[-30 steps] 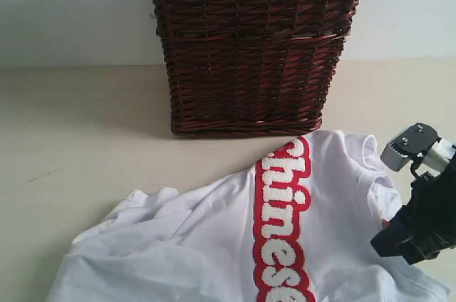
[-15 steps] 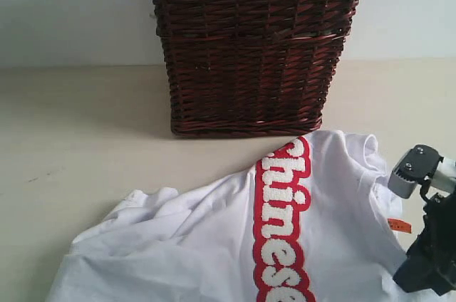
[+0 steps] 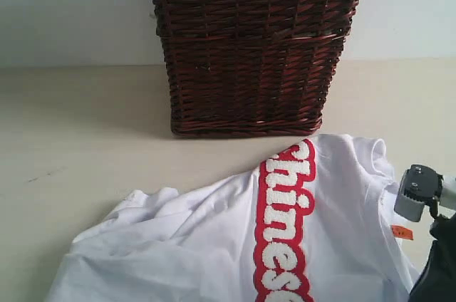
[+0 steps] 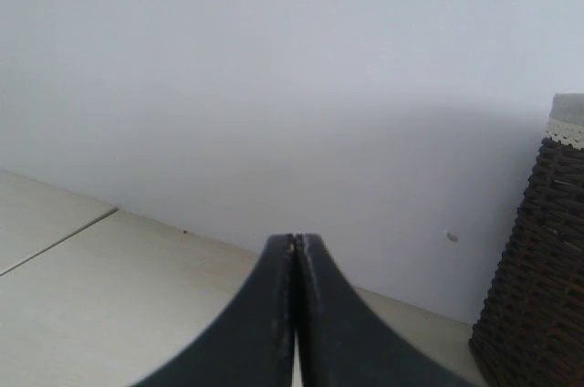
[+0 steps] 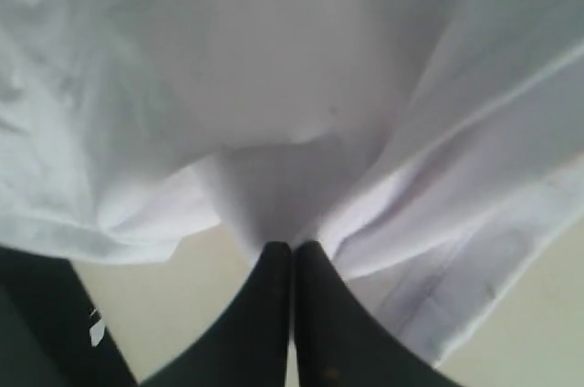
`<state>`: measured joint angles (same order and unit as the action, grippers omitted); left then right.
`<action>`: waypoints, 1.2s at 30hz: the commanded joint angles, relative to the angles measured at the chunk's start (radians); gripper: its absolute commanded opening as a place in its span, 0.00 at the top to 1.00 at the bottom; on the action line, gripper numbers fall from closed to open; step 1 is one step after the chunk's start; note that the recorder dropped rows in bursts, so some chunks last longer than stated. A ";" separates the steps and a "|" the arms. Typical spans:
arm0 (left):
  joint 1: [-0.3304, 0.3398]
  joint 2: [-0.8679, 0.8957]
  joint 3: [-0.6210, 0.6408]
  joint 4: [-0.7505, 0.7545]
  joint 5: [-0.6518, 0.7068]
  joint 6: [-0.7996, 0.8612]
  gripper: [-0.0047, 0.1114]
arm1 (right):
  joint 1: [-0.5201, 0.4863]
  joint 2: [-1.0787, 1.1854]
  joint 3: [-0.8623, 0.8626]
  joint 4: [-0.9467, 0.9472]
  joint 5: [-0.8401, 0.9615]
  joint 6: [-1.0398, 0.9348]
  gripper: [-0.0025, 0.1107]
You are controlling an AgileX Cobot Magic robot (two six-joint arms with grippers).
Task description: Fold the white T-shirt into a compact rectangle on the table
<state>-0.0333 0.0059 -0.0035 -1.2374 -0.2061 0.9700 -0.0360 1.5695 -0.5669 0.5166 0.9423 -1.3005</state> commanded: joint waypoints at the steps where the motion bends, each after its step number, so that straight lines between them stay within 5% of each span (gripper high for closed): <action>1: 0.003 -0.006 0.004 0.003 0.003 0.001 0.96 | 0.002 0.003 0.003 0.021 0.166 -0.254 0.98; 9: 0.003 -0.006 0.004 0.003 0.003 0.001 0.96 | 0.002 0.001 0.003 0.181 0.074 -0.282 0.96; 10: 0.003 -0.006 0.004 0.003 0.003 0.001 0.96 | 0.002 0.001 0.003 0.192 0.039 -0.264 0.92; 13: 0.003 -0.006 0.004 0.003 0.003 0.001 0.96 | 0.002 -0.070 0.003 0.232 -0.052 -0.264 0.58; 15: 0.003 -0.006 0.004 0.003 0.003 0.001 0.96 | 0.002 -0.189 0.003 0.293 -0.087 -0.312 0.47; 18: 0.003 -0.006 0.004 0.003 0.003 0.001 0.96 | 0.002 -0.337 0.003 0.337 -0.254 -0.340 0.48; 20: 0.003 -0.006 0.004 0.003 0.003 0.001 0.96 | 0.002 -0.342 0.003 0.143 -0.442 -0.147 0.61; 22: 0.003 -0.006 0.004 0.003 0.003 0.001 0.96 | 0.002 -0.258 0.003 0.018 -0.449 0.035 0.66; 26: 0.003 -0.006 0.004 0.003 0.003 0.001 0.96 | 0.002 -0.021 0.003 0.041 -0.561 0.148 0.59; 29: 0.003 -0.006 0.004 0.003 0.003 0.001 0.96 | 0.002 0.030 0.003 0.057 -0.497 0.155 0.45; 36: 0.003 -0.006 0.004 0.003 0.003 0.001 0.96 | 0.002 0.032 0.003 -0.029 -0.303 0.005 0.50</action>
<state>-0.0333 0.0059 -0.0035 -1.2374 -0.2061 0.9700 -0.0360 1.6009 -0.5646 0.5232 0.6058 -1.2284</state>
